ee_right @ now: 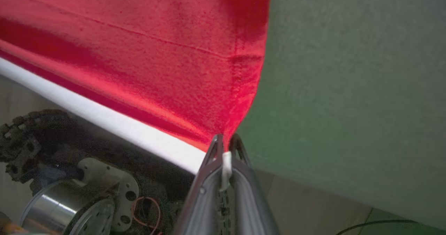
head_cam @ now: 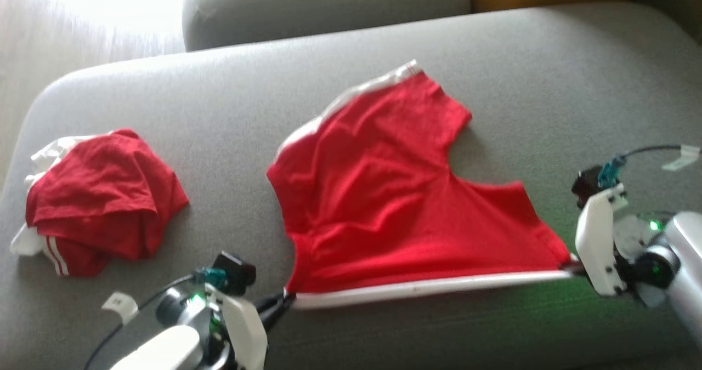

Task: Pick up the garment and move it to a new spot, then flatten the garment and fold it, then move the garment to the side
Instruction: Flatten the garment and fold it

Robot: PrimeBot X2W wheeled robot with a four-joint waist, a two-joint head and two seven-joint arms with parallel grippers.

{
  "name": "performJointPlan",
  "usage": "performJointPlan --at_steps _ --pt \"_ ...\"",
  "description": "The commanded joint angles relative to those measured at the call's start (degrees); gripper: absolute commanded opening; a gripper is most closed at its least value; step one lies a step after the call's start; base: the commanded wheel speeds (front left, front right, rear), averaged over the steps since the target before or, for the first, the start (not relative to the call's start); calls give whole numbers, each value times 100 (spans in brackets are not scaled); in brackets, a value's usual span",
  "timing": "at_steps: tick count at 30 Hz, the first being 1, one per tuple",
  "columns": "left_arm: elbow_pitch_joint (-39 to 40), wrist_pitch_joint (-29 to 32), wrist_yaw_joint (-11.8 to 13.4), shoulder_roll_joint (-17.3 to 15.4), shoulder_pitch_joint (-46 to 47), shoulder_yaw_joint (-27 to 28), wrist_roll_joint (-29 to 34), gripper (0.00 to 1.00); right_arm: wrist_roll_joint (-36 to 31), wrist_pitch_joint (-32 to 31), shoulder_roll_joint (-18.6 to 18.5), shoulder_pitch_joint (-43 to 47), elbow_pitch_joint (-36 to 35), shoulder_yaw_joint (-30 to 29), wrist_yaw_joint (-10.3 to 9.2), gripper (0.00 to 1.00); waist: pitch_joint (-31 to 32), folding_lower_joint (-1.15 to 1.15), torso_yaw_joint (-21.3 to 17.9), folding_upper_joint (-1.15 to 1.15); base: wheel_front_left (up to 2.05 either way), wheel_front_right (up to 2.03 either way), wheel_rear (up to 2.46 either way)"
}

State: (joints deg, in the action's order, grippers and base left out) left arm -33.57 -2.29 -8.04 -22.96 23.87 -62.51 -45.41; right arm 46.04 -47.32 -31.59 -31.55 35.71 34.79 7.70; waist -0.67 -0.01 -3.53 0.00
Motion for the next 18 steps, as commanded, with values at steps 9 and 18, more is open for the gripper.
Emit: performJointPlan --at_steps 9,18 --pt "1216 648 175 -818 -537 238 -710 0 176 -1014 -1132 829 -1345 -278 -21 0 206 1 -35 0 0 0 0" --pt "2328 930 325 -1203 -532 500 -1096 0 -261 -1124 -877 1072 -1981 -1323 -21 0 88 1 134 0 0 0 0"
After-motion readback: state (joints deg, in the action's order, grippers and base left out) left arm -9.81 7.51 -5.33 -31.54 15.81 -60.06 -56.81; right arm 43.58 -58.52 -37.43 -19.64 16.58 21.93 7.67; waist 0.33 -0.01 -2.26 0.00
